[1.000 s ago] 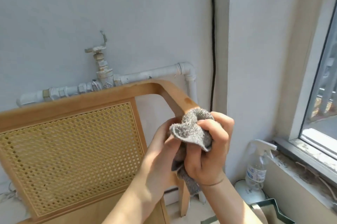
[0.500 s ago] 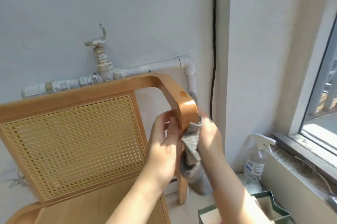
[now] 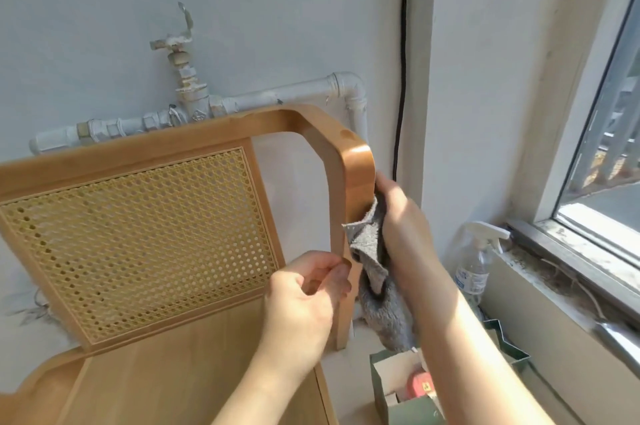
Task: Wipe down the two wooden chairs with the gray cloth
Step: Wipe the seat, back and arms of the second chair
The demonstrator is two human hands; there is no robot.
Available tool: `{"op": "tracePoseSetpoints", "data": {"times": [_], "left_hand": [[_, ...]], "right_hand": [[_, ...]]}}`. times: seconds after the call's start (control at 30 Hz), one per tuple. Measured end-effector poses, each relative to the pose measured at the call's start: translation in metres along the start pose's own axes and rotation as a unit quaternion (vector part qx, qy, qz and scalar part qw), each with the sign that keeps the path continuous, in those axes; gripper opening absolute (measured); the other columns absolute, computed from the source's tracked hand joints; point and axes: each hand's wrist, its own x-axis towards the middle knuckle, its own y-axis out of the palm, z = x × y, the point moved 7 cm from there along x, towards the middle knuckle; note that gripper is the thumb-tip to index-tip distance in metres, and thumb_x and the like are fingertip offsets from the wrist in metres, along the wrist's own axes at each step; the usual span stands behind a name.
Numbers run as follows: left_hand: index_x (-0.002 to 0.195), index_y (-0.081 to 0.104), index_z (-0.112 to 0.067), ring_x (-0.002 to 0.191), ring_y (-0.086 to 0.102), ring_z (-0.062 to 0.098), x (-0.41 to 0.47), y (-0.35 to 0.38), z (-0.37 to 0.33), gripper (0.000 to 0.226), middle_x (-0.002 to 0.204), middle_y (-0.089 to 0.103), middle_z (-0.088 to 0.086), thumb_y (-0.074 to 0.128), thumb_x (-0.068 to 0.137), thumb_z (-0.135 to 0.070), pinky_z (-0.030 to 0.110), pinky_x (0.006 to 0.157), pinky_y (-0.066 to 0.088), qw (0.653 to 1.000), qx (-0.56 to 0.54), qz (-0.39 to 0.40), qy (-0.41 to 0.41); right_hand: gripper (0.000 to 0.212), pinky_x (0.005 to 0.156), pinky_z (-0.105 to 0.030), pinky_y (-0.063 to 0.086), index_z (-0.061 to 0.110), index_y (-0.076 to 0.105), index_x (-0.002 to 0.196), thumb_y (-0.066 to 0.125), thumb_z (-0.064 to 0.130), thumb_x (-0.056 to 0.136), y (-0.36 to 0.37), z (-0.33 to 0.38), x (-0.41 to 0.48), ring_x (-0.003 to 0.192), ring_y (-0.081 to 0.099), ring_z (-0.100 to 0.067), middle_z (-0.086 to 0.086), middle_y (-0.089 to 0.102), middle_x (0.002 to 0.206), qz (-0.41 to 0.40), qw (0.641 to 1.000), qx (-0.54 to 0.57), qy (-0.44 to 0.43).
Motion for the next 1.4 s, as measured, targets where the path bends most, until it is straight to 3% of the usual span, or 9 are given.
{"op": "tracePoseSetpoints", "data": {"times": [0.13, 0.27, 0.4, 0.6, 0.8, 1.0, 1.17, 1.27, 1.4], "left_hand": [[0.094, 0.071, -0.023, 0.087, 0.069, 0.020, -0.003, 0.024, -0.012, 0.031, 0.090, 0.074, 0.002, 0.068, 0.076, -0.049, 0.044, 0.084, 0.055, 0.993, -0.052, 0.107, -0.009], [0.080, 0.073, -0.023, 0.071, 0.063, 0.008, 0.004, -0.005, -0.014, 0.018, 0.076, 0.071, -0.001, 0.061, 0.083, -0.035, 0.026, 0.069, 0.049, 0.995, 0.036, -0.073, 0.063], [0.082, 0.069, -0.019, 0.071, 0.054, 0.005, 0.027, -0.047, -0.040, 0.020, 0.076, 0.061, -0.004, 0.056, 0.093, -0.029, 0.013, 0.064, 0.040, 0.947, 0.171, -0.230, 0.144], [0.077, 0.063, -0.021, 0.066, 0.057, 0.019, 0.095, -0.002, -0.025, 0.013, 0.070, 0.065, 0.003, 0.056, 0.084, -0.014, 0.033, 0.065, 0.045, 0.970, -0.173, -0.166, -0.025], [0.085, 0.060, -0.011, 0.063, 0.056, -0.007, 0.058, 0.044, 0.006, 0.022, 0.068, 0.059, -0.008, 0.045, 0.100, -0.006, 0.006, 0.062, 0.040, 0.978, -0.144, -0.154, 0.001], [0.075, 0.054, -0.020, 0.065, 0.054, 0.015, 0.032, 0.065, 0.133, 0.017, 0.067, 0.058, -0.002, 0.057, 0.090, -0.029, 0.024, 0.058, 0.043, 0.912, -0.251, -0.110, -0.305], [0.073, 0.050, -0.019, 0.064, 0.051, 0.009, 0.025, 0.064, 0.162, 0.029, 0.076, 0.052, -0.002, 0.049, 0.099, -0.031, 0.022, 0.059, 0.043, 0.902, -0.173, -0.068, -0.389], [0.096, 0.050, -0.029, 0.078, 0.050, -0.003, 0.041, 0.049, 0.103, 0.011, 0.092, 0.052, -0.014, 0.047, 0.101, -0.020, 0.010, 0.069, 0.044, 0.959, -0.113, -0.070, -0.251], [0.098, 0.052, 0.002, 0.082, 0.056, 0.021, 0.059, 0.049, 0.023, 0.046, 0.087, 0.057, 0.012, 0.030, 0.099, -0.038, 0.020, 0.068, 0.048, 0.984, -0.172, -0.030, -0.036]], "right_hand": [[0.011, 0.064, -0.004, 0.037, 0.027, 0.049, 0.100, 0.038, 0.026, 0.102, 0.003, 0.011, 0.013, 0.072, 0.052, -0.002, 0.011, 0.055, 0.080, -0.083, 0.995, 0.058, -0.024], [0.010, 0.069, -0.034, 0.046, 0.015, 0.061, 0.090, 0.052, 0.018, 0.093, 0.013, -0.016, 0.010, 0.073, 0.059, -0.024, -0.016, 0.065, 0.084, -0.071, 0.990, 0.117, 0.019], [0.015, 0.081, -0.037, 0.053, 0.020, 0.074, 0.089, 0.061, 0.027, 0.088, -0.013, 0.002, 0.006, 0.085, 0.066, -0.014, -0.007, 0.072, 0.092, -0.133, 0.984, -0.014, -0.118], [0.054, 0.045, -0.014, 0.033, 0.027, 0.051, 0.042, 0.045, 0.010, 0.093, 0.018, 0.000, 0.006, 0.046, 0.037, 0.000, 0.015, 0.045, 0.046, -0.052, 0.989, 0.090, -0.106], [0.024, 0.073, -0.010, 0.040, 0.024, 0.062, 0.094, 0.041, 0.036, 0.094, 0.026, -0.064, 0.019, 0.085, 0.054, 0.002, 0.005, 0.061, 0.096, -0.056, 0.996, 0.032, -0.068], [0.027, 0.077, -0.027, 0.050, 0.021, 0.056, 0.097, 0.031, 0.029, 0.104, 0.016, -0.148, -0.010, 0.091, 0.061, -0.014, -0.011, 0.065, 0.103, 0.044, 0.983, -0.023, 0.177], [0.041, 0.075, -0.032, 0.053, 0.029, 0.064, 0.103, 0.033, 0.056, 0.098, 0.020, -0.162, -0.021, 0.091, 0.067, -0.016, -0.003, 0.072, 0.099, 0.055, 0.958, 0.085, 0.269], [0.049, 0.083, -0.031, 0.052, 0.028, 0.065, 0.109, 0.032, 0.061, 0.094, 0.025, -0.165, -0.030, 0.097, 0.067, -0.014, 0.001, 0.073, 0.102, 0.040, 0.951, 0.146, 0.269], [0.038, 0.086, -0.028, 0.042, 0.034, 0.057, 0.085, 0.028, 0.054, 0.099, 0.027, -0.150, -0.032, 0.081, 0.055, -0.001, 0.014, 0.064, 0.082, 0.063, 0.955, 0.115, 0.266]]}}
